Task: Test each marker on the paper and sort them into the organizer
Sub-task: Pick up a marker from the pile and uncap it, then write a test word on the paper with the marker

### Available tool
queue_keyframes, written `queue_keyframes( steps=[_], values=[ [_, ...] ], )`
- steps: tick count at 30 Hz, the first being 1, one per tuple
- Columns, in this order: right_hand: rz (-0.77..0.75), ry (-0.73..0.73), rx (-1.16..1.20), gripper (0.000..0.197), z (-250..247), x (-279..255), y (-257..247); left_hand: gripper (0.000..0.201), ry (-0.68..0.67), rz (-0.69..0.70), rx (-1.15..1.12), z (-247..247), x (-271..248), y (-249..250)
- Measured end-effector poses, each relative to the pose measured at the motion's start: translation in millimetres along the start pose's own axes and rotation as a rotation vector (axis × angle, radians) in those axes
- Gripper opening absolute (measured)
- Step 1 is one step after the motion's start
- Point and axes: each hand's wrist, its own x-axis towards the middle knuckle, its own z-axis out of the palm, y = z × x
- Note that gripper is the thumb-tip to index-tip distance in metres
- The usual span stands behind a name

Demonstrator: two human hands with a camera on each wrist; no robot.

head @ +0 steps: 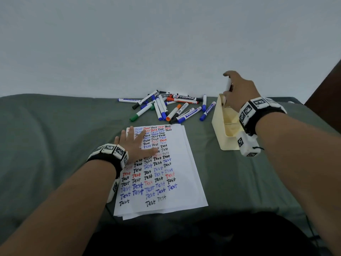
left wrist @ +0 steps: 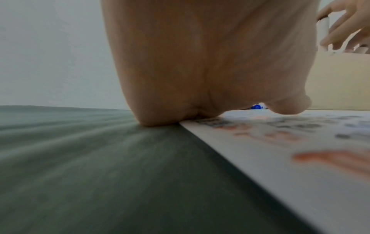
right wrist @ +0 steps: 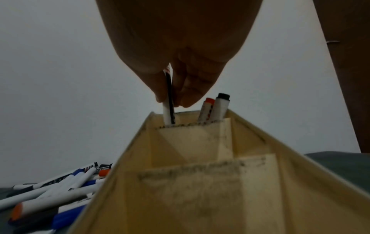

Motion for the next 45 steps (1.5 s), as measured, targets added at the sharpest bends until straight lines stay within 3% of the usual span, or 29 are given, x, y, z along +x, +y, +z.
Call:
queue_keyframes(
  steps=[4,9,12,16,19,22,24,27,30,32,37,41,45],
  values=[
    [0.010,-0.061,-0.138,0.037,14,0,4,0.151,-0.023,-0.004,-0.019,0,-2,1],
    [0.008,-0.090,-0.209,0.044,21,-3,8,0.153,-0.031,-0.007,-0.020,-2,-3,2],
    [0.027,-0.026,-0.198,0.048,23,-6,5,0.154,-0.021,-0.009,-0.020,0,-5,3],
    [-0.125,0.111,-0.262,0.050,26,-17,-12,0.154,-0.029,-0.012,-0.024,-2,-6,3],
    [-0.217,0.085,-0.217,0.047,33,-24,-33,0.154,-0.043,-0.012,-0.027,-3,-7,3],
    [-0.276,-0.103,-0.142,0.047,44,-37,-57,0.154,-0.036,-0.012,-0.021,-3,-7,3],
    [-0.223,-0.317,-0.100,0.050,54,-50,-68,0.153,-0.041,-0.011,-0.020,-3,-7,3],
    [-0.101,-0.610,-0.263,0.073,73,-73,-70,0.142,-0.034,-0.004,-0.023,-4,-8,2],
    [-0.048,-0.749,-0.412,0.100,87,-94,-63,0.143,-0.027,-0.012,-0.042,-3,-7,2],
    [-0.037,-0.779,-0.436,0.108,93,-104,-55,0.142,0.000,-0.021,-0.051,-4,-6,4],
    [-0.066,-0.787,-0.467,0.117,102,-116,-35,0.123,0.176,-0.026,0.022,-21,0,8],
    [-0.045,-0.769,-0.456,0.118,103,-117,-30,0.086,0.300,0.178,0.161,-58,13,18],
    [-0.041,-0.772,-0.418,0.117,106,-121,-26,0.063,0.327,0.346,0.113,-93,33,54]
  ],
)
